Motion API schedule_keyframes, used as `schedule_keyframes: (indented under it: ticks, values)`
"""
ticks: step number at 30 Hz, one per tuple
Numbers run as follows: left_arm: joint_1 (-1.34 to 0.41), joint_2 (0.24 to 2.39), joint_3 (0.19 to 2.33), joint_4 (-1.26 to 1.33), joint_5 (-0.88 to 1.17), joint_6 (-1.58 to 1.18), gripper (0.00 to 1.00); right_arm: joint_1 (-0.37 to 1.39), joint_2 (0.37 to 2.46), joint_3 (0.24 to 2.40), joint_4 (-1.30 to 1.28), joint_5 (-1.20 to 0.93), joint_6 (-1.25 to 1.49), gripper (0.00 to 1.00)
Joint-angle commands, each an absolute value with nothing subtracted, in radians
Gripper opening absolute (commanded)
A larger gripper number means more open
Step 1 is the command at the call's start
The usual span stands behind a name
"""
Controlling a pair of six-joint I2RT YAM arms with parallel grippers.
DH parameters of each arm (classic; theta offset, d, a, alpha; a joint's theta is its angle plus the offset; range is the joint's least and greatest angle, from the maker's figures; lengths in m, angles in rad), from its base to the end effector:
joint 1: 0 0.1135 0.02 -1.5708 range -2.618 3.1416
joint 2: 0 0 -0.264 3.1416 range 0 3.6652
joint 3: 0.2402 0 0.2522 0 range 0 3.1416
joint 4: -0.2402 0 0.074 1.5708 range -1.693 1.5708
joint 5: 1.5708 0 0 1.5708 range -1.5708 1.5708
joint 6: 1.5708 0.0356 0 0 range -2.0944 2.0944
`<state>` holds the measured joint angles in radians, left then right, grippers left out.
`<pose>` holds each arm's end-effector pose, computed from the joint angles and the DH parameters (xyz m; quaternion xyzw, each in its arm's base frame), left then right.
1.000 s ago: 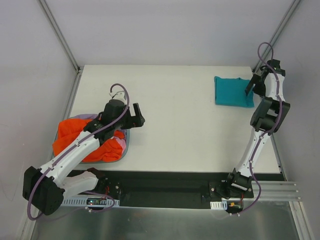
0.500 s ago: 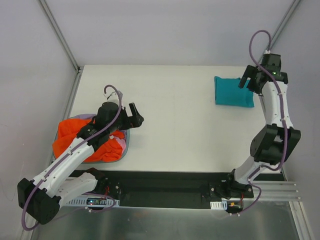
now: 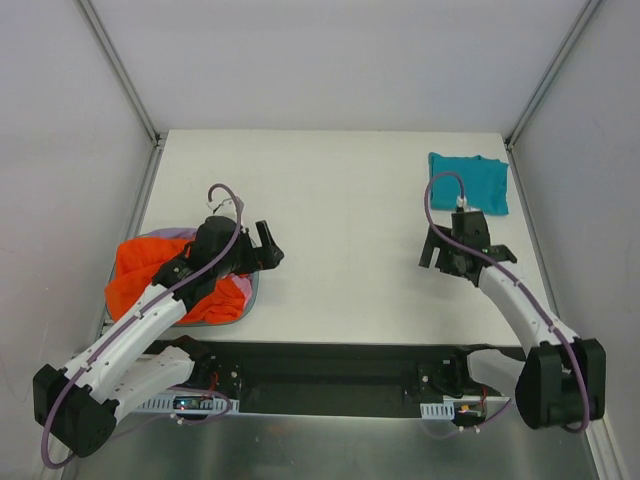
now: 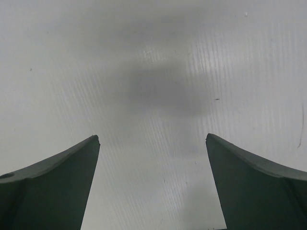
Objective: Fold and stack the t-shirts
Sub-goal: Put the neatly folded tshirt into the corner of the board with the right arm
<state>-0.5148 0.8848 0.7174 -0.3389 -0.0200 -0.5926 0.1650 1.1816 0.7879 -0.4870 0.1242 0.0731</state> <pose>0.1746 -0.0979 0.2830 -0.0386 0.8608 -0.2595 0.4362 0.2361 0.0348 0.2349 -0.0222 0.9392 -0.0179 0.3421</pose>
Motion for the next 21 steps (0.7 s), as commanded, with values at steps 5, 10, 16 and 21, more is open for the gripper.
schedule_keyframes:
  ticks: [5,10,16,21]
  values:
    - [-0.503,0.844,0.721,-0.422,-0.092,-0.6,0.99,0.184,0.917,0.615,-0.291,0.12,0.138,0.97]
    - [-0.503,0.824,0.742,-0.479,-0.12,-0.624,0.99,0.198,0.845,0.563,-0.246,0.084,0.15,0.97]
    - [-0.503,0.802,0.744,-0.494,-0.161,-0.67,0.99,0.199,0.759,0.52,-0.219,0.12,0.167,0.97]
    - [-0.503,0.793,0.758,-0.517,-0.189,-0.684,1.0,0.199,0.707,0.505,-0.207,0.098,0.172,0.97]
